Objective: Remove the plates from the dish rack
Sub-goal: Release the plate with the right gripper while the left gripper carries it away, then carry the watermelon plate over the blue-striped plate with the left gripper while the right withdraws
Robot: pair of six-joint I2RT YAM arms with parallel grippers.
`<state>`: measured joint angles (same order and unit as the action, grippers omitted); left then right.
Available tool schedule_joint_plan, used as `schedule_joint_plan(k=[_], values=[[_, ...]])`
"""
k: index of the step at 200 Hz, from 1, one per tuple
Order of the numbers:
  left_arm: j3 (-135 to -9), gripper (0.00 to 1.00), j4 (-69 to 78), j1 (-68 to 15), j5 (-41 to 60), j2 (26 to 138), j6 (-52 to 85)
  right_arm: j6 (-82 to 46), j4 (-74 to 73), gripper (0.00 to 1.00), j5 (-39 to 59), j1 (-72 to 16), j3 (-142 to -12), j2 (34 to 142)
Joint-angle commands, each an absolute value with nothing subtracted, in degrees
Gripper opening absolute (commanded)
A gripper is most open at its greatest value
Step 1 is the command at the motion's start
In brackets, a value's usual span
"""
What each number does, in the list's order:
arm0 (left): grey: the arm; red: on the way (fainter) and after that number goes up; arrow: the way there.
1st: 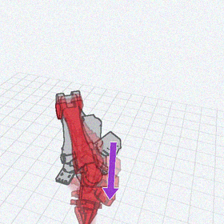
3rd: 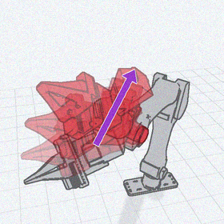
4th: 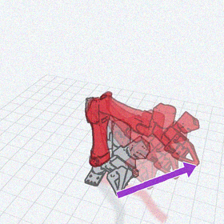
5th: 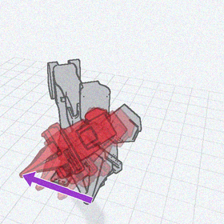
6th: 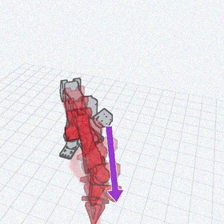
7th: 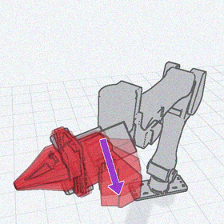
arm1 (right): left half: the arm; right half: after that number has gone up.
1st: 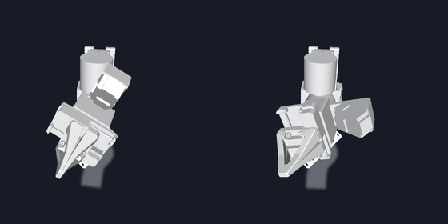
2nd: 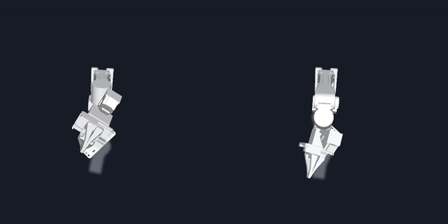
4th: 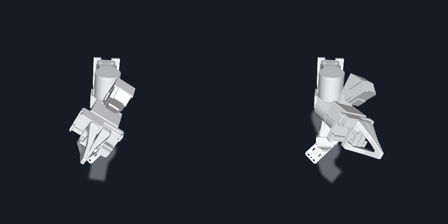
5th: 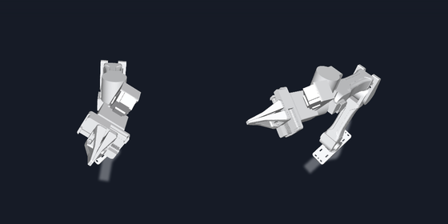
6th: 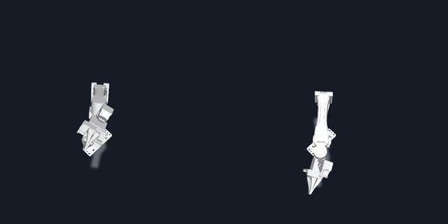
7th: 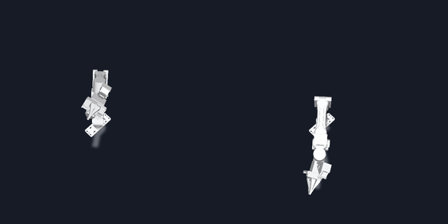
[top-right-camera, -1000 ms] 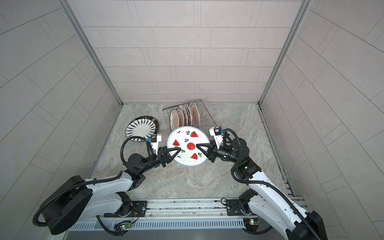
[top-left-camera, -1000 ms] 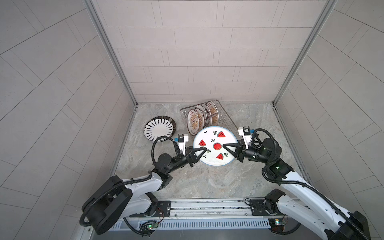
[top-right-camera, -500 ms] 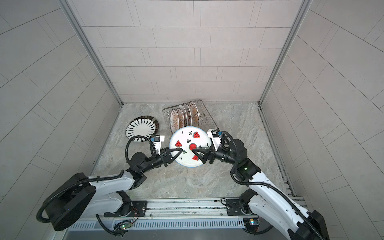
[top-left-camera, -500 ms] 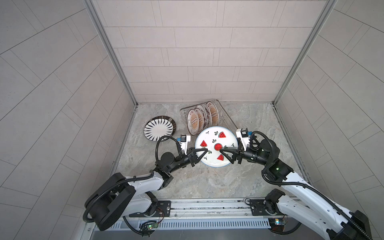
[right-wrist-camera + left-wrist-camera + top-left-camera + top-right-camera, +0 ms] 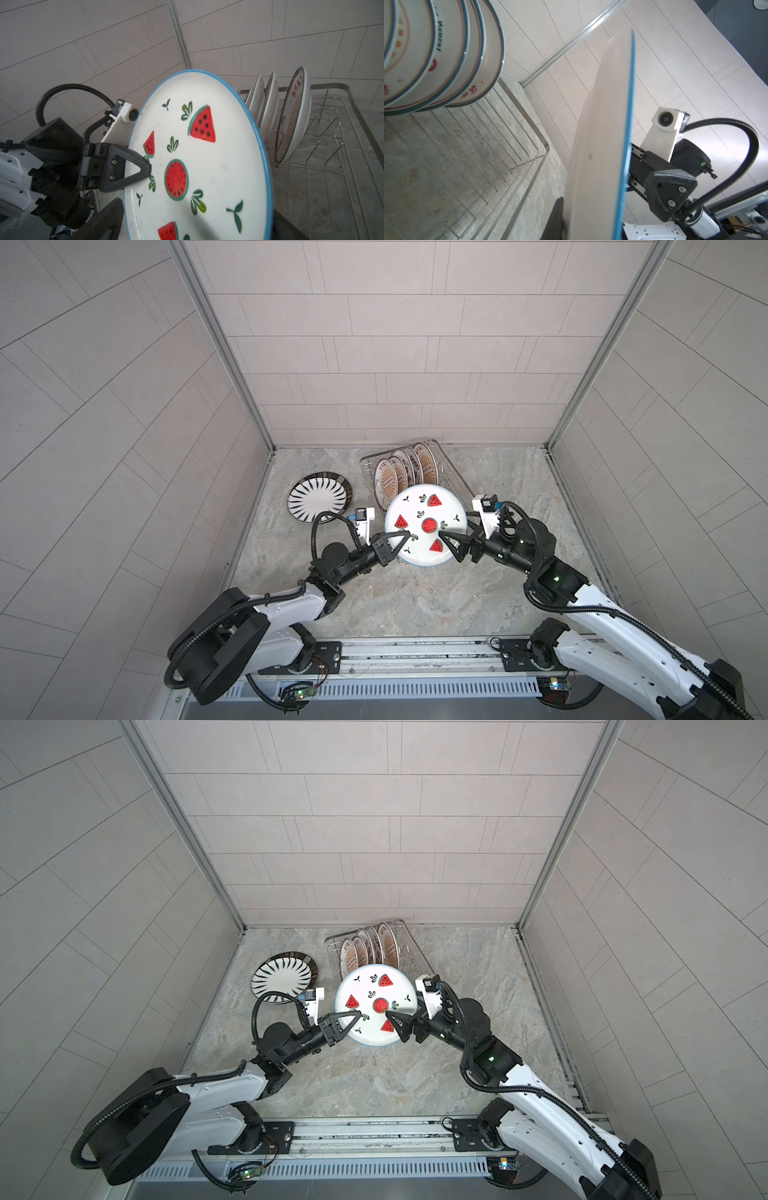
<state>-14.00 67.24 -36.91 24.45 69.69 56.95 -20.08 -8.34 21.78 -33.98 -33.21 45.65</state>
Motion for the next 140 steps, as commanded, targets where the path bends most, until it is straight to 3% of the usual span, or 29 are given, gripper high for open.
schedule_joint_plan(k=[1, 54, 88, 140], values=[[-16.53, 0.0, 75.48, -34.74, 21.07, 67.84, 61.91, -17.79, -9.7, 1.0, 16.31, -35.05, -32.91, 44.88], [-13.84, 0.0, 75.59, -29.44, 11.71, 67.72, 68.67, -16.44, -9.56, 1.0, 8.25, -37.27, -33.68, 46.35], [-13.54, 0.0, 75.67, -26.34, 8.64, 69.96, 73.38, -15.03, -9.89, 1.0, -1.81, -41.92, -34.78, 48.19], [-12.29, 0.0, 75.64, -24.35, 2.63, 71.46, 76.95, -9.27, -10.16, 1.0, -5.51, -49.39, -40.42, 57.31]])
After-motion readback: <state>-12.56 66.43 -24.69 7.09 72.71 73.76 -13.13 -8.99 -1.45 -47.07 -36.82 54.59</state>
